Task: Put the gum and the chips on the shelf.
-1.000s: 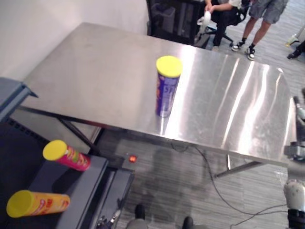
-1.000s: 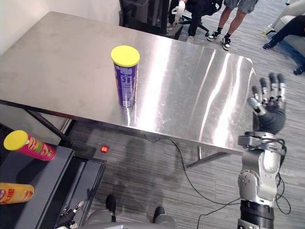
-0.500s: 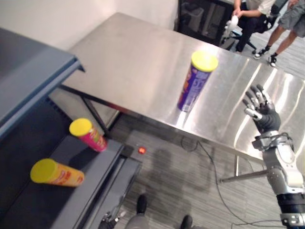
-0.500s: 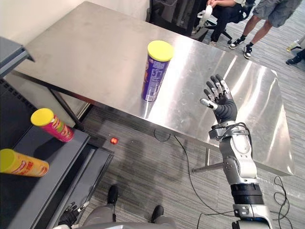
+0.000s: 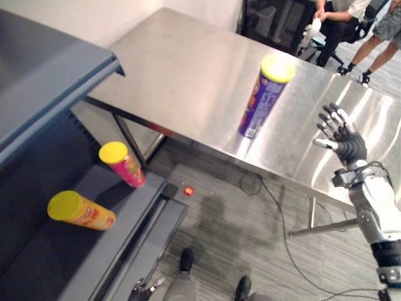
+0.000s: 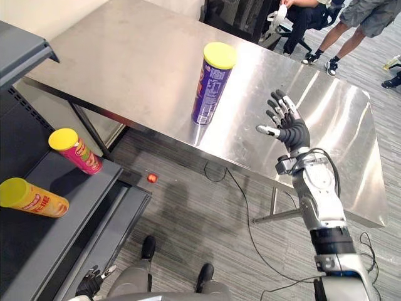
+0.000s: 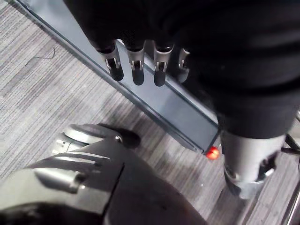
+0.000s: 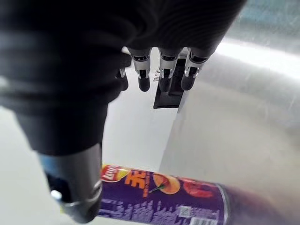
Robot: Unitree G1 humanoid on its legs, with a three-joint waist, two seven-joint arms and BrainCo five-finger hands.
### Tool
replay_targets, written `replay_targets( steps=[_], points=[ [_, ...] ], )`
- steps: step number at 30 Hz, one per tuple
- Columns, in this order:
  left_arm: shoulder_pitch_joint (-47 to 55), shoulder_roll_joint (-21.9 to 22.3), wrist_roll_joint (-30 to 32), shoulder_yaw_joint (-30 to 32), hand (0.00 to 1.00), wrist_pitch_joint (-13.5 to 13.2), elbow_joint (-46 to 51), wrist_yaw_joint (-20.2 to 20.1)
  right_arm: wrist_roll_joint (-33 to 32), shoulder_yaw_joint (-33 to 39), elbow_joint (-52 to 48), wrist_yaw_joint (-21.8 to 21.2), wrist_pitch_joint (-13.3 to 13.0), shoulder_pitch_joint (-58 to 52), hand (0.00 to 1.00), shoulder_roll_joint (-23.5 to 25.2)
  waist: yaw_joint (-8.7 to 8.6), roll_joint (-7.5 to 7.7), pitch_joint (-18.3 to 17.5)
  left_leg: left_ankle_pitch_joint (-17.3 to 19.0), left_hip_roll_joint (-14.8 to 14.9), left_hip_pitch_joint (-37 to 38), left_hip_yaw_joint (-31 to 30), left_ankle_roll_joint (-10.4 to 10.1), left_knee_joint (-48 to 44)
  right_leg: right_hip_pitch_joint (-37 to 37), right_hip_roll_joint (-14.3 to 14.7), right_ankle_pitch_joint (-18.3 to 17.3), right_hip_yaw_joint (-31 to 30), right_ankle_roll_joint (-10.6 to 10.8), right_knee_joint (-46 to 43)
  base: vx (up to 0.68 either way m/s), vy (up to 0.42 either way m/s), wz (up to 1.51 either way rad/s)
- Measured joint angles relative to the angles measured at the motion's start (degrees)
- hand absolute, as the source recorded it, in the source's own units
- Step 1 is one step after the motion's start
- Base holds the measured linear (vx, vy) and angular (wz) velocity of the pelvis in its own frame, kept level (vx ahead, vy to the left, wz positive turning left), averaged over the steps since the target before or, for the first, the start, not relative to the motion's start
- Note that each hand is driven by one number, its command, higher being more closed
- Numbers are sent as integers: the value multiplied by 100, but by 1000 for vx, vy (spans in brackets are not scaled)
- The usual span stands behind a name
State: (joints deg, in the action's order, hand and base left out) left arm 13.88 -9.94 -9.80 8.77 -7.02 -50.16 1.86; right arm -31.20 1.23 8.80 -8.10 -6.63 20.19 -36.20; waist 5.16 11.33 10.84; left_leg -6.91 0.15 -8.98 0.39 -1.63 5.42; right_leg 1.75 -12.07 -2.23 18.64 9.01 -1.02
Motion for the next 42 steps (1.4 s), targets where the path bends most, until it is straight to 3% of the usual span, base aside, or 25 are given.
replay_targets(
  steps=[4,13,17,34,42],
  points=[
    [1,-33,-3,-52,0,0,0,-3,375,-198,203,38,50,483,0,-367,7,35,27,-5,-13,4,-6,4,-1,-5,-2,2,-4,0,8,67,-2,2],
    [-14,-37,-16,-67,0,1,36,8,442,-640,383,148,94,1277,0,-821,23,14,94,0,102,12,-37,-18,38,-10,72,-1,-15,-58,-26,-16,-2,0],
    [-35,-41,-21,-96,0,0,38,10,446,-713,384,145,100,1387,0,-826,31,-4,180,-36,143,8,-81,-58,42,5,121,-64,6,-157,-95,-30,-5,3],
    [-88,-54,-128,-129,0,-1,95,24,644,-1297,802,156,118,2342,0,-831,181,35,243,-99,264,-185,-161,-96,7,104,282,-15,83,-158,16,18,-10,1],
    [-239,-55,-137,-159,0,-6,101,32,644,-1503,915,160,120,2715,0,-841,310,35,442,-106,299,-244,-234,-109,34,131,299,-15,138,-159,12,-12,-4,3]
  ],
)
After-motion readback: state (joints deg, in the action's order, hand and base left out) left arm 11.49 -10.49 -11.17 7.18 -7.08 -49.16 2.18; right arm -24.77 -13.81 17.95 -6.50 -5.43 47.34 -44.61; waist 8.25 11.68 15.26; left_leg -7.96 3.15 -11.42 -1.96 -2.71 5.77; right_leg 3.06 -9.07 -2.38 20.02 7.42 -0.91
